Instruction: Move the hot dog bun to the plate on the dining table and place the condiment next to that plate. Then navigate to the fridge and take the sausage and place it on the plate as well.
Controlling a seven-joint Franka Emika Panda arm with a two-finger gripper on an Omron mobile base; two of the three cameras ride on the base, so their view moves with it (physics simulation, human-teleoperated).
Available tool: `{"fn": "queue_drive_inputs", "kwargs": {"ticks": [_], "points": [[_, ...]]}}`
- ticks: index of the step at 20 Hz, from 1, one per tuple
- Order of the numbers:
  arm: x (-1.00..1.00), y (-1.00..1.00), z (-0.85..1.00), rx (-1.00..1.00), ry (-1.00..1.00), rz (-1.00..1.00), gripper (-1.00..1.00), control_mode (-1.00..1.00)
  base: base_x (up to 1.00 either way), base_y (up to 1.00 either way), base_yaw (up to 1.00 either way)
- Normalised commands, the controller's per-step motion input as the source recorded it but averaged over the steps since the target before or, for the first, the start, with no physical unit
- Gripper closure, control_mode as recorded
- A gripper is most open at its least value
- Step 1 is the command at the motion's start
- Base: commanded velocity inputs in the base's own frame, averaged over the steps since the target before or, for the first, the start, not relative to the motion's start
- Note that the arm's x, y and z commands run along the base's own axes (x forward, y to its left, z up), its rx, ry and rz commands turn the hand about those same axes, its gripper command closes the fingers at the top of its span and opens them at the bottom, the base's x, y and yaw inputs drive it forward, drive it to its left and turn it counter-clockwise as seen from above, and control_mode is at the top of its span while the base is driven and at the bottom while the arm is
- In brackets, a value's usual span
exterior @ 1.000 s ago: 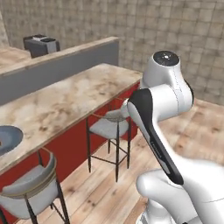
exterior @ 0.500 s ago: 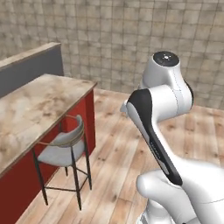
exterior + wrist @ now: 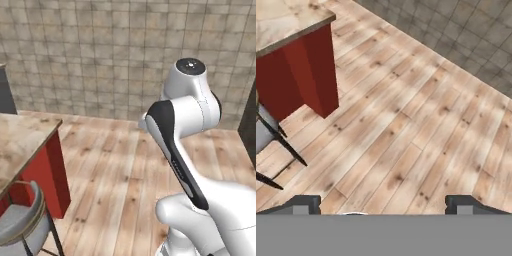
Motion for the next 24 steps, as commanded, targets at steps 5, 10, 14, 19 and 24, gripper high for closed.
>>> {"fn": "queue_drive_inputs", "kwargs": {"ticks": [5, 10, 14, 19, 24], "points": [[0.00, 0.00, 0.00, 0.00, 0.00, 0.00, -1.00, 1.00, 1.00, -0.15, -0.26], [0.00, 0.00, 0.00, 0.00, 0.00, 0.00, -1.00, 1.00, 1.00, -0.03, -0.13], [0.00, 0.00, 0.00, 0.00, 0.00, 0.00, -1.00, 1.00, 1.00, 0.00, 0.00], [0.00, 0.00, 0.00, 0.00, 0.00, 0.00, -1.00, 1.00, 1.00, 0.00, 0.08], [0.00, 0.00, 0.00, 0.00, 0.00, 0.00, -1.00, 1.00, 1.00, 0.00, 0.30]]}}
